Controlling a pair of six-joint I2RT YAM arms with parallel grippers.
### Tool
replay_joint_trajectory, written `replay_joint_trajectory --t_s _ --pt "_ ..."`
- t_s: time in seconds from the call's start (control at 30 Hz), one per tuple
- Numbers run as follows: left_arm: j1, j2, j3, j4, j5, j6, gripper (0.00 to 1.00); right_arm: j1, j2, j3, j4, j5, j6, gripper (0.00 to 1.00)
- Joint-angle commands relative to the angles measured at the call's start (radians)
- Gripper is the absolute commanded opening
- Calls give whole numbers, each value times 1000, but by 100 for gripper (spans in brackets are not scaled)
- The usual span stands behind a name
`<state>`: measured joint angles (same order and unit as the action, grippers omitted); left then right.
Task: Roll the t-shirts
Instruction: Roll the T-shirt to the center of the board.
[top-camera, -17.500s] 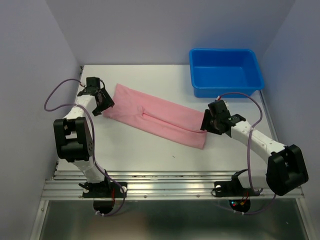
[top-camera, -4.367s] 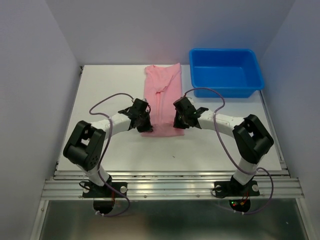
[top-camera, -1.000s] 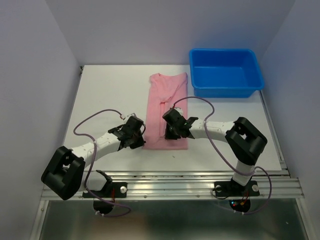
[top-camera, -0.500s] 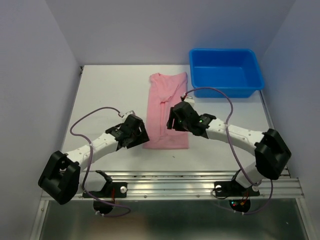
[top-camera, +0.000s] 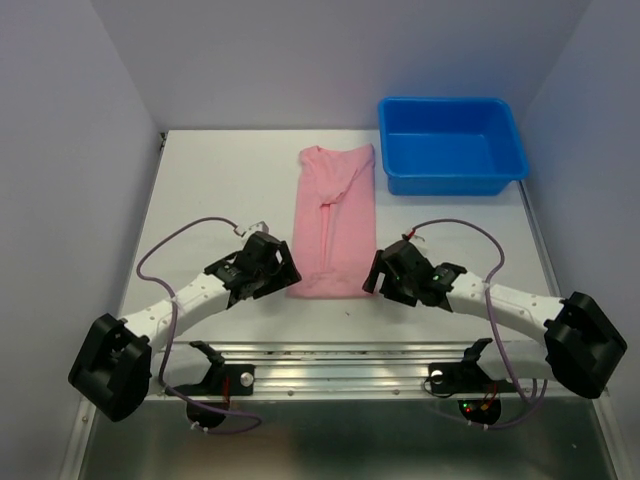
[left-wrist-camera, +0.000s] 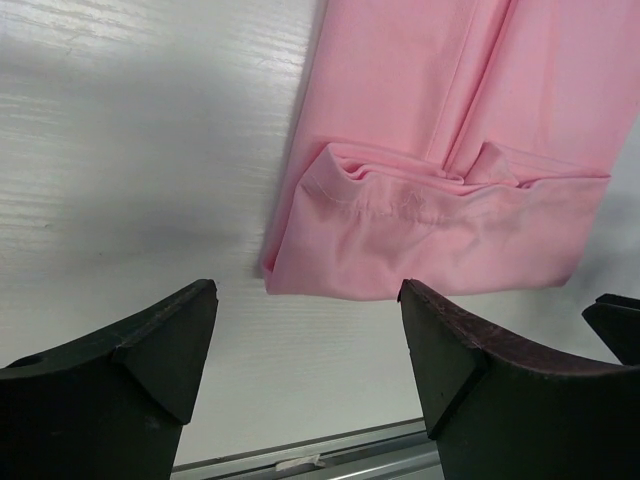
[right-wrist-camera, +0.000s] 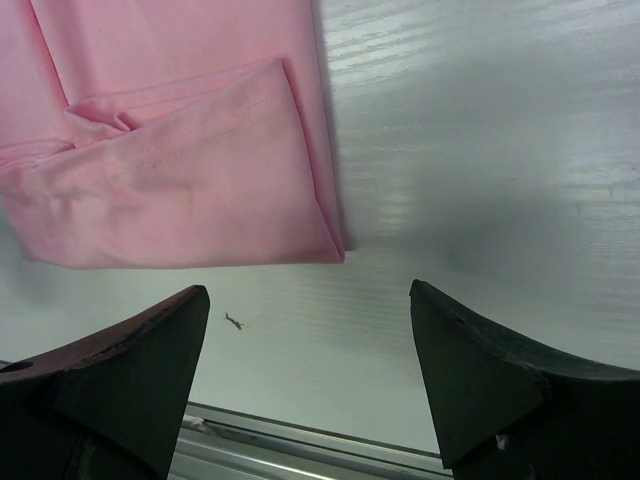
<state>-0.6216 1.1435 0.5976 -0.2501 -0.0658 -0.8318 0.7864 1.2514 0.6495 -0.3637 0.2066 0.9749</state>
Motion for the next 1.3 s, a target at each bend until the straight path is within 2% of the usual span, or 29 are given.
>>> replay_joint_trajectory --t_s 0.0,0.1,0.27,0.4,0.57,0.67,0.8,0.93,1.03,1.07,1.1,1.17,1.27 --pt "-4 -16 -39 75 49 -13 84 -22 -75 -62 83 -29 90 85" --pt "-4 -22 -90 129 61 -55 85 -45 -78 -99 124 -52 100 84" --pt "-4 13 -124 156 61 -87 72 -76 -63 -145 201 -82 117 78" --pt "-3 35 -143 190 61 -101 64 -85 -38 -177 264 -114 127 69" --pt "-3 65 -159 222 61 -113 53 -85 -12 -182 282 -116 125 65" --pt "-4 68 -167 230 61 -124 48 -85 5 -186 292 -116 128 58" --pt "-3 47 -173 236 61 -130 42 -85 20 -192 301 -115 134 46" --pt "-3 50 -170 224 60 -122 31 -95 34 -194 313 -119 137 28" --pt "-3 58 -162 222 60 -119 17 -95 46 -192 322 -125 142 16" --pt "-3 59 -157 222 60 -116 2 -95 48 -192 321 -125 142 13" --pt "-4 61 -156 221 60 -115 0 -95 45 -191 321 -125 142 6" --pt "-4 61 -147 206 61 -110 0 -95 33 -189 319 -122 140 1" --pt "-4 39 -148 181 52 -112 0 -95 14 -195 316 -119 140 1"
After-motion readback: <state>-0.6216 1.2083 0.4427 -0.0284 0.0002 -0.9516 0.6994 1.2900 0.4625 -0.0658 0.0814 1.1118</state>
